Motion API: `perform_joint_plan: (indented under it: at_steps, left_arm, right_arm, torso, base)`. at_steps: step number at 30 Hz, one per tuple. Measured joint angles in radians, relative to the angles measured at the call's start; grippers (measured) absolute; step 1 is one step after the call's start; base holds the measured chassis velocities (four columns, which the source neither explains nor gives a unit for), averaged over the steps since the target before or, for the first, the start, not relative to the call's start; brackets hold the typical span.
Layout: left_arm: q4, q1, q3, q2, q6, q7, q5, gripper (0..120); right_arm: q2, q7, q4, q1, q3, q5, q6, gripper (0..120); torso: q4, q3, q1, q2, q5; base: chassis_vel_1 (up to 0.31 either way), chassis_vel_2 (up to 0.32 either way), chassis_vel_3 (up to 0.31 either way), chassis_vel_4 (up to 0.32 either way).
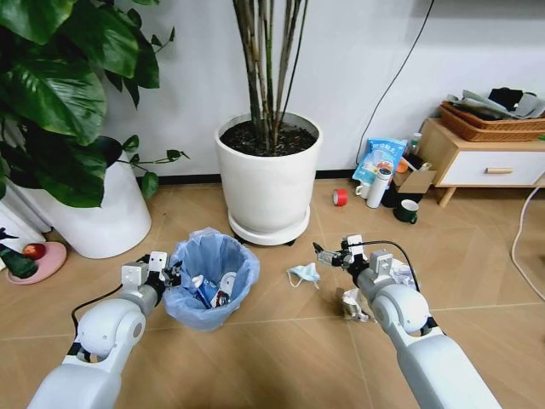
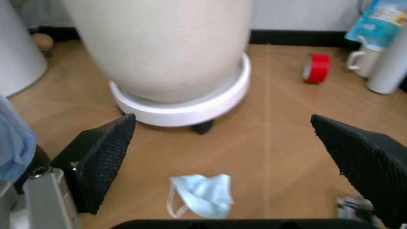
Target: Pick up the trash bin and place the garbage on the floor into it.
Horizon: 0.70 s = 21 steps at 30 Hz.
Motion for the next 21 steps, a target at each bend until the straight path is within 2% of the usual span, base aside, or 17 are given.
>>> perform_joint_plan:
  at_steps: [6, 10, 12, 21]
  left_arm:
    - [0.006, -0.008, 0.007, -0.005, -0.001, 0.0, 0.002, 0]
    - [0.009, -0.01, 0.008, -0.009, -0.001, 0.001, 0.006, 0]
    - [0.01, -0.008, 0.006, -0.011, -0.002, 0.001, 0.007, 0]
    - [0.01, 0.0, -0.001, -0.011, -0.002, 0.0, 0.009, 0]
  right_arm:
    - [-0.004, -0.011, -0.032, -0.007, 0.013, -0.021, 0.008, 100]
    - [-0.002, -0.032, -0.105, -0.001, 0.021, -0.065, 0.03, 100]
    - [0.0, -0.058, -0.18, 0.003, 0.026, -0.091, 0.043, 100]
    - [0.011, -0.13, -0.335, -0.007, 0.027, -0.146, 0.074, 100]
  torso:
    - [0.0, 0.0, 0.0, 0.0, -0.0001]
    - [-0.0002, 0.0, 0.0, 0.0, 0.0006]
    - [-0.0001, 0.0, 0.0, 0.0, -0.0001]
    - [0.0003, 0.0, 0.0, 0.0, -0.0003]
  base:
    - [-0.165, -0.141, 0.135, 0.143]
    - [-0.104, -0.122, 0.105, 0.083]
    - [0.0, 0.0, 0.0, 0.0]
    - [0.005, 0.006, -0.004, -0.003]
